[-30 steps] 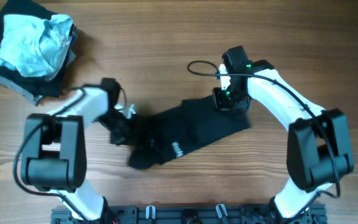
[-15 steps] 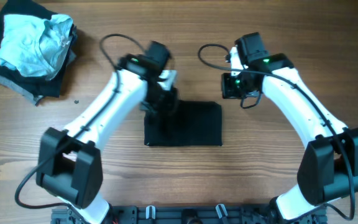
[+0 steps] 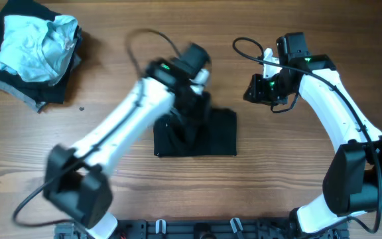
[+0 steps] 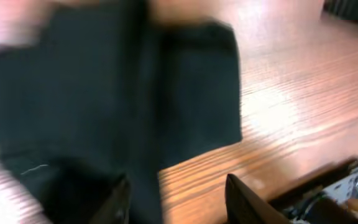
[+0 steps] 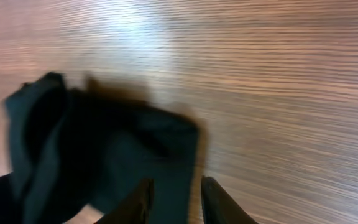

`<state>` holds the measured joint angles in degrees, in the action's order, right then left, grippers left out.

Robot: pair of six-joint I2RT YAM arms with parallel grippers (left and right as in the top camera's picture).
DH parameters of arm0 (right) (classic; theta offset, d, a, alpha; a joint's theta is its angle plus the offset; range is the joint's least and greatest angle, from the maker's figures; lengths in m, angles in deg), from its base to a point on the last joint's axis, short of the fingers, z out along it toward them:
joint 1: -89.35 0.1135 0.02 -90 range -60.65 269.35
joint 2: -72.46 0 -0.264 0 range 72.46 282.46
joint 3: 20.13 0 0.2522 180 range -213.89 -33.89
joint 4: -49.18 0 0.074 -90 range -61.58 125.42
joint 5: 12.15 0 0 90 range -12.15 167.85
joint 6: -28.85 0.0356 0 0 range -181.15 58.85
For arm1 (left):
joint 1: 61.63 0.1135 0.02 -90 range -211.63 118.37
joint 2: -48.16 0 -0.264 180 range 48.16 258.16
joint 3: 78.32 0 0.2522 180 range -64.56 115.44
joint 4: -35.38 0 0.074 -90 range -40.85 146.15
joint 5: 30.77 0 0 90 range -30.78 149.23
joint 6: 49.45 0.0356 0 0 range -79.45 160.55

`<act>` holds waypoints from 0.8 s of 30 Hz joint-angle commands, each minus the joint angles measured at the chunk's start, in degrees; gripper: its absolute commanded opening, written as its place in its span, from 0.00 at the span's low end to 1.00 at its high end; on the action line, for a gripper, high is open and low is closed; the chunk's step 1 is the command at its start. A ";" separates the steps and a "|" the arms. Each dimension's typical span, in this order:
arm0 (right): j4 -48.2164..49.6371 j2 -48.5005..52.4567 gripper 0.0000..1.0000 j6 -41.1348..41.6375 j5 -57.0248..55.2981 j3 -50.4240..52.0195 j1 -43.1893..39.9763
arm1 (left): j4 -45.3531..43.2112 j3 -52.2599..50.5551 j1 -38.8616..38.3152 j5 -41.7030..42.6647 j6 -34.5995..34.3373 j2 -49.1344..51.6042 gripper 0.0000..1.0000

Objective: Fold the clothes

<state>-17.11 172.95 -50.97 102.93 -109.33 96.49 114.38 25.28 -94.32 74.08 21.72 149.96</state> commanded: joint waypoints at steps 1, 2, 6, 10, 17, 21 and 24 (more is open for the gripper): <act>-1.14 -0.61 0.38 -1.18 12.09 -0.50 4.11 | 4.48 5.01 8.46 -6.93 3.23 -9.79 0.54; -1.01 -0.57 0.54 -0.90 11.54 0.22 8.59 | 5.64 5.01 11.41 -8.68 3.26 -11.93 0.54; 3.93 2.10 0.76 16.11 -0.96 3.08 22.43 | 7.50 5.01 20.81 -9.18 3.43 -16.02 0.57; 10.45 6.95 0.34 23.39 -2.16 3.28 28.04 | 8.79 5.01 22.53 -9.18 3.45 -16.31 0.61; 9.18 0.59 0.04 9.51 -6.19 -0.72 27.23 | 8.79 4.98 22.53 -9.18 3.87 -14.75 0.65; -0.92 -6.23 0.04 10.86 -10.58 -0.74 24.35 | 8.74 4.98 22.51 -9.18 3.87 -14.05 0.66; -5.33 -6.10 0.04 11.02 -13.99 -0.22 22.25 | 8.74 4.98 22.43 -9.18 3.87 -13.55 0.66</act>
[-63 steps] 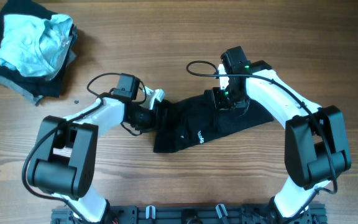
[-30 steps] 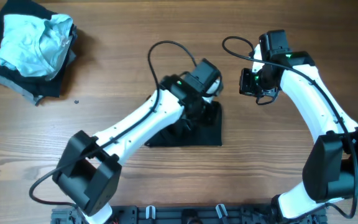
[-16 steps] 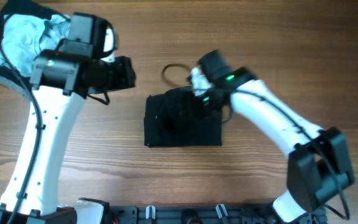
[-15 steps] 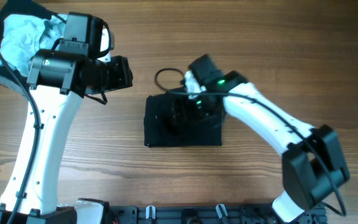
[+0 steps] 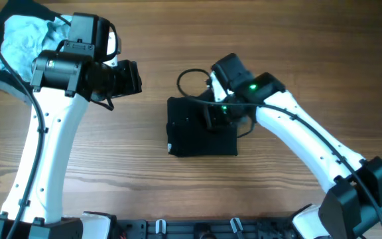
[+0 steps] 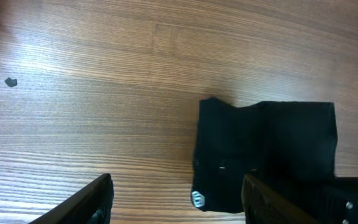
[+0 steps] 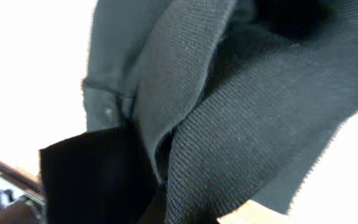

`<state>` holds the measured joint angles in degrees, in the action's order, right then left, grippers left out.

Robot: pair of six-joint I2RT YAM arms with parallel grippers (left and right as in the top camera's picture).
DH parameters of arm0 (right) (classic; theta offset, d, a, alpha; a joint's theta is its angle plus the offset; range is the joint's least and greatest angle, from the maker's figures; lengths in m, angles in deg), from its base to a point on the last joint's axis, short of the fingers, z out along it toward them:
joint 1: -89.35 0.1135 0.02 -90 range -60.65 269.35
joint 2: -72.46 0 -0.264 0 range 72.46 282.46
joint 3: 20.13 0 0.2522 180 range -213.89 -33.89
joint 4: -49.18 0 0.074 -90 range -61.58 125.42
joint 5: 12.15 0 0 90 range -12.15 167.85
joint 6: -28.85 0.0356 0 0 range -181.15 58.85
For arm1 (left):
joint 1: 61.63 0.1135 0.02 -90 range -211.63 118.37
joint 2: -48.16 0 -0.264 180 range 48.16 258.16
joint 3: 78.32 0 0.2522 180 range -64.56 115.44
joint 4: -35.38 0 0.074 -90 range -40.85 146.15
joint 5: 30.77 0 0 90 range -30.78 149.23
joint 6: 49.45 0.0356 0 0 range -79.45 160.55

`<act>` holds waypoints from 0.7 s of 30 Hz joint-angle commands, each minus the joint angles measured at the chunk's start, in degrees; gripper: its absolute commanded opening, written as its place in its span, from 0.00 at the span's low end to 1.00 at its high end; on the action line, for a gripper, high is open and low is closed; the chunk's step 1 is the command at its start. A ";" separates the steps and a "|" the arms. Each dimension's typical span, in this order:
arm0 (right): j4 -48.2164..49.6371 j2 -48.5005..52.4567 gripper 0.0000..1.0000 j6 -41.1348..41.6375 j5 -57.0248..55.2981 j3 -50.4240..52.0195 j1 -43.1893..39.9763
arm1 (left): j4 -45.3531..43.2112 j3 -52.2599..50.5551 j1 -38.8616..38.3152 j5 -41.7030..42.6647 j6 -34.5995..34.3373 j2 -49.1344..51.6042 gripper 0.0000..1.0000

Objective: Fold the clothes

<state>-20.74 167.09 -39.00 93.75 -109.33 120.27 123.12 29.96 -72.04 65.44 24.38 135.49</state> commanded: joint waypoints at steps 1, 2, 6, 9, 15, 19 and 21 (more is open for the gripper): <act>-2.67 -0.24 0.04 -0.96 -5.84 0.15 -2.27 | 0.00 0.31 0.15 -0.55 1.20 1.25 0.66; -3.28 -0.15 0.04 -0.98 -5.95 0.24 -2.69 | 0.00 0.31 0.15 -0.55 1.20 1.49 0.66; -4.24 0.90 0.22 -1.01 -6.10 3.56 -3.10 | 0.04 0.31 0.13 -0.50 1.20 1.99 0.66; -6.12 0.90 0.51 2.10 -10.23 5.49 -3.58 | 0.74 0.31 0.13 -0.50 1.20 1.99 0.66; 2.69 -5.88 0.55 -10.49 5.75 4.09 -5.27 | 1.95 0.26 0.15 -0.52 2.49 1.99 0.65; 11.76 -1.53 0.21 -6.47 9.64 5.64 -3.26 | 1.97 0.26 0.15 -0.48 2.47 1.99 0.65; 13.07 4.17 0.15 -5.27 9.25 7.37 -2.34 | 1.97 0.26 0.15 0.63 2.49 1.99 0.63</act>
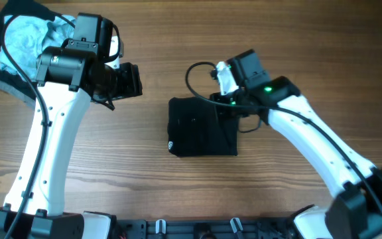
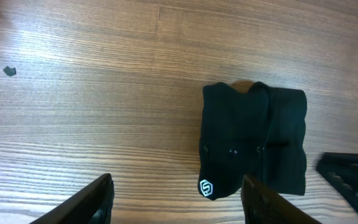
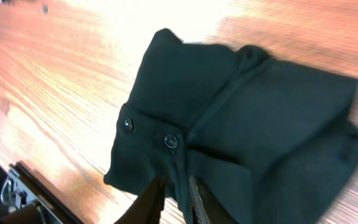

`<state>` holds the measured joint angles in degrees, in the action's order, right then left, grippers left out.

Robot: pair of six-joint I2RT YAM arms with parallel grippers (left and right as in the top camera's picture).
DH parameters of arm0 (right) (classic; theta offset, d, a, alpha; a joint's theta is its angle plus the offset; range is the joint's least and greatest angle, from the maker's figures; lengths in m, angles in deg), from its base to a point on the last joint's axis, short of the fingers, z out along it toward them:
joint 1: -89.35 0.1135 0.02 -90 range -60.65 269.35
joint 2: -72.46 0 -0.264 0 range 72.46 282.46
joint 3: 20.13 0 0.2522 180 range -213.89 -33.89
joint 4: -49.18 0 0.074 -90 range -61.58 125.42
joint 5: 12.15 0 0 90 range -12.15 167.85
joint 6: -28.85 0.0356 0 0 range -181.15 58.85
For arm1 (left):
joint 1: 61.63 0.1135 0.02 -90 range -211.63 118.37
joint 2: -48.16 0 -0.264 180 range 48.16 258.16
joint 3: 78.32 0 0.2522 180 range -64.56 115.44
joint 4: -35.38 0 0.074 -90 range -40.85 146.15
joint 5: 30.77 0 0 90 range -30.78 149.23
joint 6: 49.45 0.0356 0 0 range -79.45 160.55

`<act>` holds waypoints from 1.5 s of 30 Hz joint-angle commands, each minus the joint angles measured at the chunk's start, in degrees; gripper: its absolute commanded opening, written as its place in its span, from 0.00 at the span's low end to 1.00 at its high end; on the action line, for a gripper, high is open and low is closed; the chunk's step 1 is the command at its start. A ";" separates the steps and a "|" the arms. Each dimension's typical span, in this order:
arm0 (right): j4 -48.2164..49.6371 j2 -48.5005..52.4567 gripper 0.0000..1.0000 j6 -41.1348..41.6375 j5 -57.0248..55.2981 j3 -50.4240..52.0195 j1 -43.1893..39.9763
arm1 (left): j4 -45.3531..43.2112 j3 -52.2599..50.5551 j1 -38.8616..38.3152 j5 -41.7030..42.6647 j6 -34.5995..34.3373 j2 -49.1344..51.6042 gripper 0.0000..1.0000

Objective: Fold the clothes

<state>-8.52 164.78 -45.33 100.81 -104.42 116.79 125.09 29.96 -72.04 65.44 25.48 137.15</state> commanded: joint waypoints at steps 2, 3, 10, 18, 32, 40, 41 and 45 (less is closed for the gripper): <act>0.39 11.98 0.08 2.38 1.88 4.35 1.27 | 0.00 0.26 0.13 3.08 1.42 0.33 0.56; -1.22 15.54 0.06 6.75 -0.59 5.64 1.25 | 0.00 0.22 0.13 4.61 1.44 0.39 0.54; -5.40 17.75 0.11 9.86 -5.99 6.69 1.09 | 1.07 0.20 -0.85 11.08 3.10 3.93 0.46; -8.50 -7.69 0.11 10.49 -14.99 4.37 -6.29 | -1.55 -3.61 -13.77 14.75 -0.72 8.70 0.22; 2.05 13.66 0.08 3.61 -0.37 7.39 -4.50 | -42.42 -45.92 -15.56 12.44 -16.68 11.19 0.29; 0.39 6.45 0.12 2.23 -1.79 2.99 -7.45 | -28.61 -35.56 -10.51 15.85 -10.64 7.17 0.52; 0.46 2.97 0.13 2.38 -2.47 2.60 -8.35 | -28.79 -35.56 -10.29 16.76 -10.73 6.88 0.46; 0.55 -9.09 0.20 3.82 -5.05 2.58 -12.04 | -29.64 -38.58 -12.15 16.65 -16.24 7.56 0.07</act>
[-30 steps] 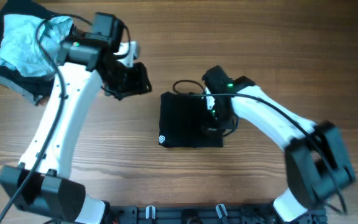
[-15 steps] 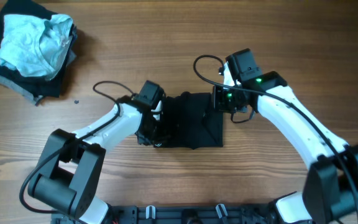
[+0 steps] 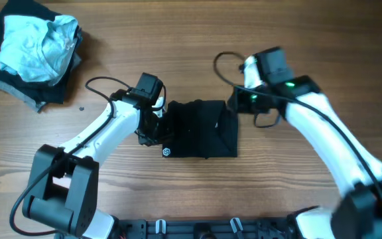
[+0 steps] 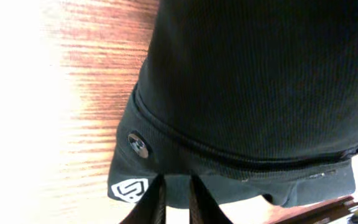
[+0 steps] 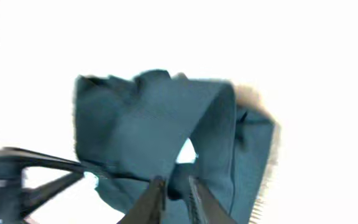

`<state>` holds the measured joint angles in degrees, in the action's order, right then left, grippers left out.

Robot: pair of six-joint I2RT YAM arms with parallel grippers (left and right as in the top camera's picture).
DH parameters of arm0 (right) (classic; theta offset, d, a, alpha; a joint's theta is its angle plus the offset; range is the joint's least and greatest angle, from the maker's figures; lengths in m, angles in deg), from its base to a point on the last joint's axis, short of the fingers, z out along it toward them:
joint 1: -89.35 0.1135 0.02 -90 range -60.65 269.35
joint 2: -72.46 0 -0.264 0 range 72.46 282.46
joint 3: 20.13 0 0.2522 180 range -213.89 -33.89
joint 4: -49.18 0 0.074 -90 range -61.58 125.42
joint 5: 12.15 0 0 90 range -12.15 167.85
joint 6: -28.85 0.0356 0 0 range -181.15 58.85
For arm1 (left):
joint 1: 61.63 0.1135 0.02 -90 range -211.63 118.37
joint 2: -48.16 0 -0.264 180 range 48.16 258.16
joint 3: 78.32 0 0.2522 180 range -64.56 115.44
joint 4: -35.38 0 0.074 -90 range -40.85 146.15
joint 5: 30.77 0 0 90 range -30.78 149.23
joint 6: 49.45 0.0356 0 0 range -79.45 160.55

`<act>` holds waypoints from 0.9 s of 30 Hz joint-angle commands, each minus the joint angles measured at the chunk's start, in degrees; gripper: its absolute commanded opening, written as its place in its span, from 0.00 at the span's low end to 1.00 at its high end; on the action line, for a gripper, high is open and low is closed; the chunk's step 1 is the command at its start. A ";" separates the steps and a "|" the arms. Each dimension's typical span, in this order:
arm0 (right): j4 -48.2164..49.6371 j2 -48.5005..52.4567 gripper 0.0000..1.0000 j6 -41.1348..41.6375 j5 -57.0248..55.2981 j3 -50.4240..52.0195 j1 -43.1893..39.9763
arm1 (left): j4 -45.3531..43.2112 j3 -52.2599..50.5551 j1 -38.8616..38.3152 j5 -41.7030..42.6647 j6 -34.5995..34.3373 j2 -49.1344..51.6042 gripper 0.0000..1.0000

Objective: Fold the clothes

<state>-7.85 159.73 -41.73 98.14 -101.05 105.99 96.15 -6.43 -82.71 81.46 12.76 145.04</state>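
A folded black garment (image 3: 201,133) lies mid-table, a white logo (image 3: 167,152) at its near left corner. My left gripper (image 3: 158,128) sits at its left edge. In the left wrist view the gripper (image 4: 174,199) is shut on the hem of the garment (image 4: 247,81), beside the logo (image 4: 129,188) and a snap button (image 4: 138,144). My right gripper (image 3: 234,106) is at the garment's far right corner. The right wrist view is overexposed: there the gripper (image 5: 174,196) is shut on a raised fold of the garment (image 5: 148,118), which looks teal.
A crumpled light blue garment (image 3: 35,40) rests on a stack of dark clothes (image 3: 18,89) at the far left corner. A small dark speck (image 3: 81,109) lies on the wood. A black rail (image 3: 204,229) runs along the front edge.
My left gripper was open above bare wood left of the garment; now it is down at the garment's left edge and shut on it. The right gripper still pinches cloth at the far right corner.
First my left arm lay over the garment while the right gripper hung off to its right. Then the left was drawn back, open, and the right was shut in the garment's middle, then at its far edge. Now both pinch the garment at opposite sides.
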 commanded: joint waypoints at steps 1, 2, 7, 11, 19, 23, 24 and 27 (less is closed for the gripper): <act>-0.20 -5.14 0.21 0.15 -2.75 -0.79 -1.53 | -1.57 -3.85 -2.47 -0.48 -5.16 -0.33 0.05; -0.26 -5.42 0.21 0.11 -2.95 -0.79 -1.51 | -2.49 -5.22 -2.82 -1.99 -7.50 -0.33 0.04; -0.72 -5.29 0.22 0.13 -2.97 -0.76 -1.51 | -14.67 -14.01 -1.20 -8.92 -17.92 -0.22 0.06; 2.29 -5.29 0.22 0.09 -3.54 -0.76 -1.51 | -37.40 -14.60 3.41 -17.84 -17.79 -0.17 0.04; 5.27 3.50 0.21 -6.05 -0.33 0.15 1.09 | -30.14 6.43 11.19 -1.27 -1.97 -0.24 0.48; 5.25 19.19 0.15 -11.69 5.46 0.15 3.96 | -13.18 6.56 11.19 9.44 -2.01 -0.24 0.87; 4.44 22.29 0.12 -10.03 5.20 0.15 3.98 | -9.14 6.54 11.19 9.44 -2.01 -0.24 0.96; 3.02 27.71 0.11 -6.12 5.07 0.15 3.93 | -1.27 4.96 10.67 9.42 -2.01 -0.24 1.00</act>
<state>-4.20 184.06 -50.06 103.08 -101.12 109.86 92.00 -0.11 -71.43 88.33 9.81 144.71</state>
